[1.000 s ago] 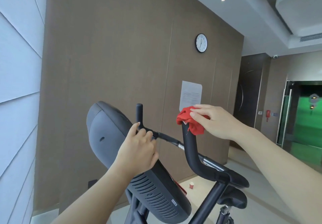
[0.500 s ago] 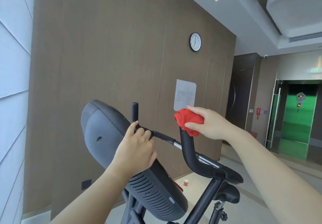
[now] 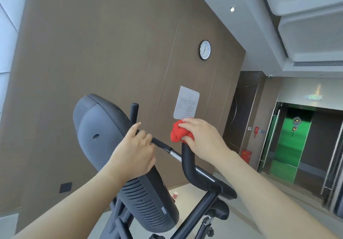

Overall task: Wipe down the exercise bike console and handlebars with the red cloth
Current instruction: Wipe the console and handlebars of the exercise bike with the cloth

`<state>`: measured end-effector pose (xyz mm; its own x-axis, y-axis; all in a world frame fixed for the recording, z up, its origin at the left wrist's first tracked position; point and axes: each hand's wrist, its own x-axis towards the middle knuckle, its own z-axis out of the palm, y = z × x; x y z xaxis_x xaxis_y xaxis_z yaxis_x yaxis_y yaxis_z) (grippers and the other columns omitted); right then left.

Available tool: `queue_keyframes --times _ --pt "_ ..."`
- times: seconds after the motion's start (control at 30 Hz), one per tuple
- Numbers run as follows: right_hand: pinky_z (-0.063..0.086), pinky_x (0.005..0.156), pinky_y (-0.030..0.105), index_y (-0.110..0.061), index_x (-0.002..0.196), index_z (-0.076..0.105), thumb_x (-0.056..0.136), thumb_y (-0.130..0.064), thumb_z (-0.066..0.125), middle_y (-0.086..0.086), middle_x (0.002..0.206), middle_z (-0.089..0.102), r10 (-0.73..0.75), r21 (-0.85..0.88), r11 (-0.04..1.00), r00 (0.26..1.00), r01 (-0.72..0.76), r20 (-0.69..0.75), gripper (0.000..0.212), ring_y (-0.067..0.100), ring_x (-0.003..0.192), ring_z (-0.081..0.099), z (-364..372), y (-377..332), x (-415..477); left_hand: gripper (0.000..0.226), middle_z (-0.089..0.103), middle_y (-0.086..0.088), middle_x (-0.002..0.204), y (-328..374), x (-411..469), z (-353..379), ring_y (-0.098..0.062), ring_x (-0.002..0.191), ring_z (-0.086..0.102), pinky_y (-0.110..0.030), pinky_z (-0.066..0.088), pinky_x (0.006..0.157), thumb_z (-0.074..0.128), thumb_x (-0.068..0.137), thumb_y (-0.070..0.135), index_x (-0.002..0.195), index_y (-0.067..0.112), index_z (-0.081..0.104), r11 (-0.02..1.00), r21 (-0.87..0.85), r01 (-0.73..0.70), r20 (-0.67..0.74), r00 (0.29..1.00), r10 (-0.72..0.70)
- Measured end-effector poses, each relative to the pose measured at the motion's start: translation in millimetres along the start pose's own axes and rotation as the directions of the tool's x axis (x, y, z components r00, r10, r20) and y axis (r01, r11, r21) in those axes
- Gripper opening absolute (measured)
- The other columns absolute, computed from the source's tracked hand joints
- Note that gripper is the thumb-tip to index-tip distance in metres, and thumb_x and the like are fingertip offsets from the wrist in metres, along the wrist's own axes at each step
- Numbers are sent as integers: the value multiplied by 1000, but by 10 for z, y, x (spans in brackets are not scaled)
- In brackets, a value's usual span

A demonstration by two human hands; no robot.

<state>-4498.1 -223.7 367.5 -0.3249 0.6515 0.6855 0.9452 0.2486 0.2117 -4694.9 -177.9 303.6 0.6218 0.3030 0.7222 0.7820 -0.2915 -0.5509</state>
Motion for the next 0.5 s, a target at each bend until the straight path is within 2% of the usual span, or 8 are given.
queue_keyframes --times 0.13,0.27,0.33,0.4,0.43,0.5 --pt "32 106 29 -18 121 62 87 -19 62 -1 135 54 -30 -77 997 999 32 27 34 24 124 47 107 19 -205 28 47 0 54 -13 -20 -22 -23 53 47 -43 45 94 59 72 35 51 16 59 1000 -16 -1 -1 1000 1" --pt "35 101 30 -14 116 66 78 -9 73 0 128 60 28 59 998 987 -19 -156 39 23 116 58 316 75 -542 27 46 0 53 -20 -21 -44 -23 52 46 -42 47 94 61 69 34 50 16 57 1000 -21 -10 -3 1000 10" --pt "36 102 21 -22 120 64 79 -13 73 -11 130 56 155 197 974 967 -115 -201 43 7 117 54 441 82 -695 28 47 0 54 -10 -19 -25 -23 53 47 -43 45 95 59 71 35 51 16 57 1000 -10 -16 4 1000 16" --pt "36 97 7 -34 119 62 81 -19 71 -24 126 55 316 400 891 926 -215 -206 43 -9 114 50 509 108 -779 28 47 0 55 1 -17 -13 -23 54 47 -43 41 96 58 73 35 51 16 56 1000 3 -17 -1 1000 17" --pt "38 90 3 -42 114 63 81 -21 71 -30 117 60 389 490 833 903 -259 -184 40 -12 108 53 525 140 -810 28 47 0 55 6 -18 -6 -23 54 47 -43 39 96 57 73 34 51 16 56 1000 2 -18 -6 1000 18" --pt "45 79 6 -55 97 64 81 -25 70 -32 96 67 507 603 711 858 -361 -84 34 -9 95 61 527 224 -861 29 47 -1 55 19 -21 2 -24 54 47 -44 38 95 54 75 32 51 16 55 1000 4 -12 -23 1000 12"
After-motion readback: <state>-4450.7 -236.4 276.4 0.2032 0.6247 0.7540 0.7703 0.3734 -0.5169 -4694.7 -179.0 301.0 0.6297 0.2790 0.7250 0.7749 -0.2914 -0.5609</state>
